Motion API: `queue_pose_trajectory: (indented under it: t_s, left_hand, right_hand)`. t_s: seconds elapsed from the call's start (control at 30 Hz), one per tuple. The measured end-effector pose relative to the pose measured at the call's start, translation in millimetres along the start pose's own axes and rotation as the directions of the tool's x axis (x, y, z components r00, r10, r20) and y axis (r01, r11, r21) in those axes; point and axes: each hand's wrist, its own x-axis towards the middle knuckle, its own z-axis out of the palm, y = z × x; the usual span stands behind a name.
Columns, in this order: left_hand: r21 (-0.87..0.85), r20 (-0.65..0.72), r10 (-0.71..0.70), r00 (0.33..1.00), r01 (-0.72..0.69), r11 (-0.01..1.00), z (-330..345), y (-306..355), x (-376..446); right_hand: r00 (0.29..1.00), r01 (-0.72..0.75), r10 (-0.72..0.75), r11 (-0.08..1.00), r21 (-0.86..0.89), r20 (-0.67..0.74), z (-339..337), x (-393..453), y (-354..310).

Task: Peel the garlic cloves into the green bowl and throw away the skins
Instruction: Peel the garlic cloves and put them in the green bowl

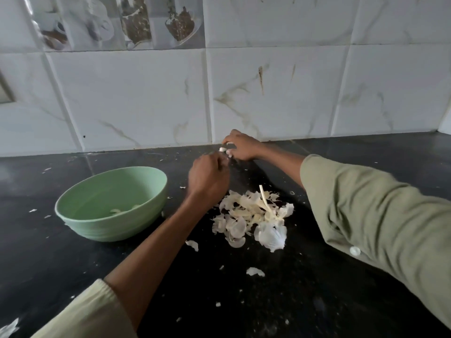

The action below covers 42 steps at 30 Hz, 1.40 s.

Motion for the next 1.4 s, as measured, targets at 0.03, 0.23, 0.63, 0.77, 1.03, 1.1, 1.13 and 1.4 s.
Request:
queue_pose_trajectory:
  t_s: [0.03, 0.23, 0.63, 0.77, 1.03, 1.1, 1.13, 1.4]
  left_hand:
    - [0.018, 0.014, 0.003, 1.0, -0.003, 1.0, 1.6, -1.2, 0.8]
    - [0.043, 0.07, 0.005, 0.998, -0.008, 0.999, 4.3, -6.0, 4.3]
    - [-0.425, 0.151, 0.113, 0.982, -0.039, 0.904, -32.5, 19.8, -28.5]
    - [-0.491, 0.1, 0.175, 0.98, -0.104, 0.865, -38.5, 34.4, -42.3]
    - [-0.441, -0.006, 0.08, 0.997, -0.075, 0.894, -30.7, 19.1, -23.3]
    - [-0.428, -0.03, 0.063, 0.998, -0.069, 0.901, -30.6, 14.8, -19.1]
    - [-0.422, -0.034, 0.057, 0.998, -0.067, 0.904, -30.0, 13.9, -18.9]
    - [-0.318, -0.06, 0.114, 0.992, -0.128, 0.939, -31.5, 22.3, -26.9]
  right_hand:
    - [1.0, 0.022, -0.022, 1.0, -0.021, 0.009, 1.6, 5.9, -0.2]
    - [0.995, 0.08, -0.081, 0.997, -0.015, -0.06, -2.1, -2.4, -9.1]
    - [0.997, -0.068, 0.025, 0.715, 0.696, 0.071, -70.4, -175.4, -76.2]
    - [0.991, -0.133, 0.073, 0.462, 0.877, 0.112, -66.3, -200.8, -73.2]
    - [0.995, -0.01, 0.1, 0.388, 0.922, -0.032, -46.3, -192.3, -74.0]
    - [0.997, 0.029, 0.059, 0.409, 0.912, -0.059, -46.8, -190.0, -71.9]
    - [0.995, 0.051, 0.058, 0.429, 0.902, -0.084, -47.1, -190.1, -70.9]
    - [0.958, 0.148, 0.122, 0.564, 0.813, -0.259, -46.0, -193.9, -83.4]
